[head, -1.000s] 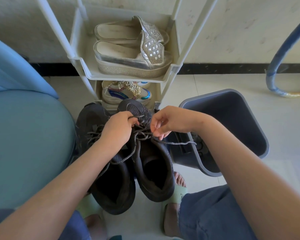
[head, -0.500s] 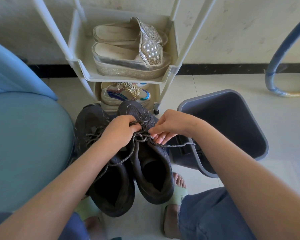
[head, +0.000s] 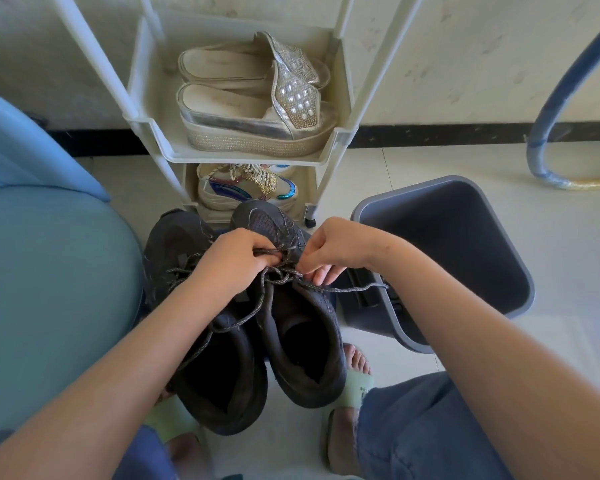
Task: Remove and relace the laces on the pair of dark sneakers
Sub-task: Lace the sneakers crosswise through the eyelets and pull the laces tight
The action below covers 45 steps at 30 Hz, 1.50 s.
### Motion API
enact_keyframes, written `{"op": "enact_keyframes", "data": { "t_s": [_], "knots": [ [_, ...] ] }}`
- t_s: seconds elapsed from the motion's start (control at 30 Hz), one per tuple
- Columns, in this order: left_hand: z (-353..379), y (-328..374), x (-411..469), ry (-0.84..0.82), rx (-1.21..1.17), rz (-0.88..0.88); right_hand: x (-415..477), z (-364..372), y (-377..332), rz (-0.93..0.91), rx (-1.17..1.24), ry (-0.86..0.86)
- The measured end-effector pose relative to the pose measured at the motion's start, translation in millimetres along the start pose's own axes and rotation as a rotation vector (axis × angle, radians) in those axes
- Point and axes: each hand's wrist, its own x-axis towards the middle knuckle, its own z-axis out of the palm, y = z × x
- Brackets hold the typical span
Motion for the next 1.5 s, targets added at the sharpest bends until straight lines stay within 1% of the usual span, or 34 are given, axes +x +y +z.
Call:
{"op": "enact_keyframes", "data": {
  "t_s": [0.13, 0.23, 0.3, 0.43, 0.7, 0.83, 0.9, 0.97, 1.03, 1.17, 1.23, 1.3, 1.33, 1.37, 1.43, 1.5],
  "knots": [
    [3, -1, 0, 0.027, -0.038, -0.006, 0, -1, 0, -0.061, -0.035, 0.047],
    [13, 0, 1, 0.069, -0.011, -0.021, 3, 2, -2, -0.19, -0.117, 0.108],
    [16, 0, 1, 0.081, -0.019, -0.038, 3, 4, -5, -0.233, -0.151, 0.076],
    [17, -1, 1, 0.12, -0.074, -0.066, 4, 2, -4, -0.194, -0.194, 0.02],
    [21, 6, -3, 0.137, -0.333, -0.13, 3, -3, -2, -0.102, -0.166, -0.052],
    [23, 5, -4, 0.179, -0.431, -0.162, 5, -2, -1, -0.124, -0.188, -0.048],
    [22, 5, -5, 0.207, -0.527, -0.189, 5, -3, -1, -0.14, -0.201, -0.063],
    [21, 4, -4, 0.203, -0.598, -0.217, 4, -4, 0, -0.115, -0.205, -0.055],
    [21, 3, -3, 0.21, -0.565, -0.21, 2, -4, 1, -0.077, -0.198, -0.036],
    [24, 4, -3, 0.22, -0.612, -0.233, 2, -2, -2, -0.076, -0.22, -0.03],
    [24, 4, -4, 0.219, -0.654, -0.275, 2, -2, -3, -0.071, -0.223, -0.033],
    [18, 3, -3, 0.208, -0.758, -0.344, 2, -2, -3, -0.073, -0.219, -0.028],
    [14, 3, -3, 0.193, -0.766, -0.346, 2, -2, -2, -0.074, -0.217, -0.024],
    [12, 2, -2, 0.182, -0.724, -0.315, 1, -2, -2, -0.075, -0.22, -0.02],
    [9, 2, -3, 0.186, -0.534, -0.217, 2, -2, -3, -0.084, -0.234, -0.001],
    [7, 3, -5, 0.186, -0.477, -0.174, 2, -2, -4, -0.098, -0.243, 0.023]
  ]
}}
